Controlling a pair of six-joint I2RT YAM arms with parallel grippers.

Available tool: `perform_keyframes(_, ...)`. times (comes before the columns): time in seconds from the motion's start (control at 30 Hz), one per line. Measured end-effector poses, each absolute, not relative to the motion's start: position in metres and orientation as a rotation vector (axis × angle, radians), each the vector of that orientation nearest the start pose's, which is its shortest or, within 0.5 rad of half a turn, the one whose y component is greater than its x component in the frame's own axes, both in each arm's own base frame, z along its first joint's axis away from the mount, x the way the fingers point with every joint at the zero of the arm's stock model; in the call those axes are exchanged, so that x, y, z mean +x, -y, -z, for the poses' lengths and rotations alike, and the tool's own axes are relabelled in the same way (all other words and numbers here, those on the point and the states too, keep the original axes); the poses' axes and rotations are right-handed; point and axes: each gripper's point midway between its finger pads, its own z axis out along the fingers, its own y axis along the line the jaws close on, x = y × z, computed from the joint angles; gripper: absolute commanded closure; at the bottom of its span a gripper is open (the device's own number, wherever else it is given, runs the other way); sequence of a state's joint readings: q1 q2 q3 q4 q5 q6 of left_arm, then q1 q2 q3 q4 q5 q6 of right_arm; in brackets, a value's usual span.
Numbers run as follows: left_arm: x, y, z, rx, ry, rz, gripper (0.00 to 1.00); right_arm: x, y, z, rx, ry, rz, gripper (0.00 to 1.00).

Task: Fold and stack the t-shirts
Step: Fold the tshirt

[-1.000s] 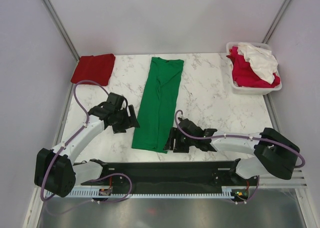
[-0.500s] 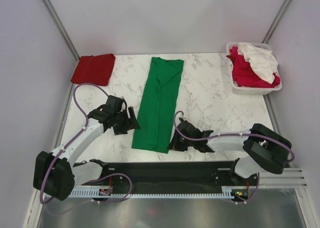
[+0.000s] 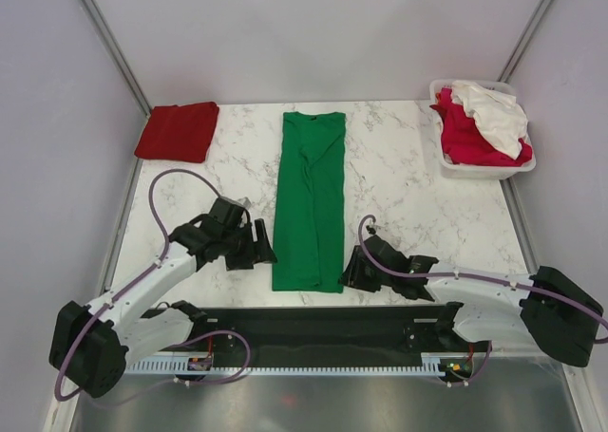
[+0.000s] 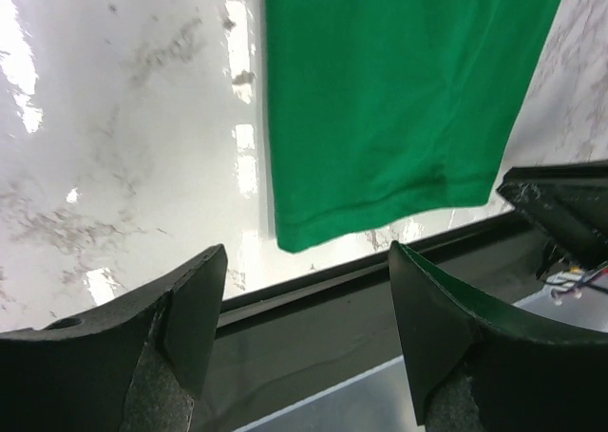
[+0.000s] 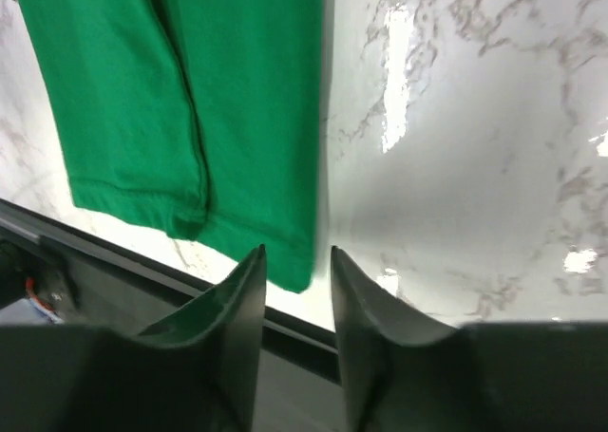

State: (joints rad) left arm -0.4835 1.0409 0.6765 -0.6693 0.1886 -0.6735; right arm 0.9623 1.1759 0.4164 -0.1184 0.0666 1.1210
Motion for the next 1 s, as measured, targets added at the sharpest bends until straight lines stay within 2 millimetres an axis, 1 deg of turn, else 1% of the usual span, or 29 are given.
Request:
perform_keyframes(0.03,0.172,0.165,-0.084,-0.167,-2.726,0.637,0.24,0.14,-0.245,-0.029,0.241,-2.618,-0.769,0.47)
perform_keyframes(0.07,0.168,0.167,-0.083,-0.156,-2.732,0.644,0.24,0.14,-0.242,-0.03,0.241,-2.617,-0.761,0.34)
perform_keyframes(0.1,0.162,0.169,-0.081,-0.144,-2.742,0.65,0.24,0.139,-0.24,-0.032,0.248,-2.616,-0.753,0.28)
perform_keyframes(0.17,0.151,0.173,-0.073,-0.134,-2.765,0.658,0.24,0.137,-0.233,-0.035,0.251,-2.613,-0.738,0.2)
perform_keyframes(0.23,0.139,0.173,-0.063,-0.138,-2.797,0.654,0.25,0.136,-0.228,-0.043,0.263,-2.591,-0.744,0.19)
perform_keyframes(0.27,0.134,0.173,-0.058,-0.141,-2.808,0.655,0.25,0.137,-0.227,-0.048,0.27,-2.576,-0.757,0.19)
perform_keyframes(0.37,0.124,0.169,-0.042,-0.181,-2.838,0.648,0.27,0.136,-0.226,-0.051,0.273,-2.568,-0.767,0.21)
perform_keyframes(0.5,0.119,0.17,-0.028,-0.222,-2.858,0.661,0.29,0.134,-0.227,-0.039,0.268,-2.609,-0.725,0.25)
perform_keyframes(0.57,0.12,0.173,-0.025,-0.231,-2.866,0.675,0.3,0.133,-0.228,-0.03,0.27,-2.635,-0.702,0.27)
perform_keyframes(0.7,0.127,0.182,-0.025,-0.241,-2.846,0.719,0.3,0.139,-0.241,-0.029,0.276,-2.62,-0.747,0.3)
perform_keyframes(0.8,0.131,0.185,-0.025,-0.243,-2.83,0.736,0.31,0.142,-0.251,-0.029,0.273,-2.612,-0.781,0.34)
perform_keyframes(0.83,0.132,0.186,-0.025,-0.245,-2.828,0.74,0.34,0.143,-0.254,-0.028,0.271,-2.61,-0.792,0.37)
perform_keyframes(0.9,0.133,0.189,-0.024,-0.245,-2.828,0.752,0.38,0.144,-0.258,-0.028,0.269,-2.609,-0.808,0.4)
perform_keyframes(0.93,0.134,0.19,-0.024,-0.244,-2.829,0.755,0.46,0.145,-0.26,-0.027,0.267,-2.608,-0.814,0.47)
perform_keyframes(1.0,0.134,0.192,-0.022,-0.241,-2.829,0.758,0.52,0.144,-0.26,-0.025,0.263,-2.615,-0.809,0.56)
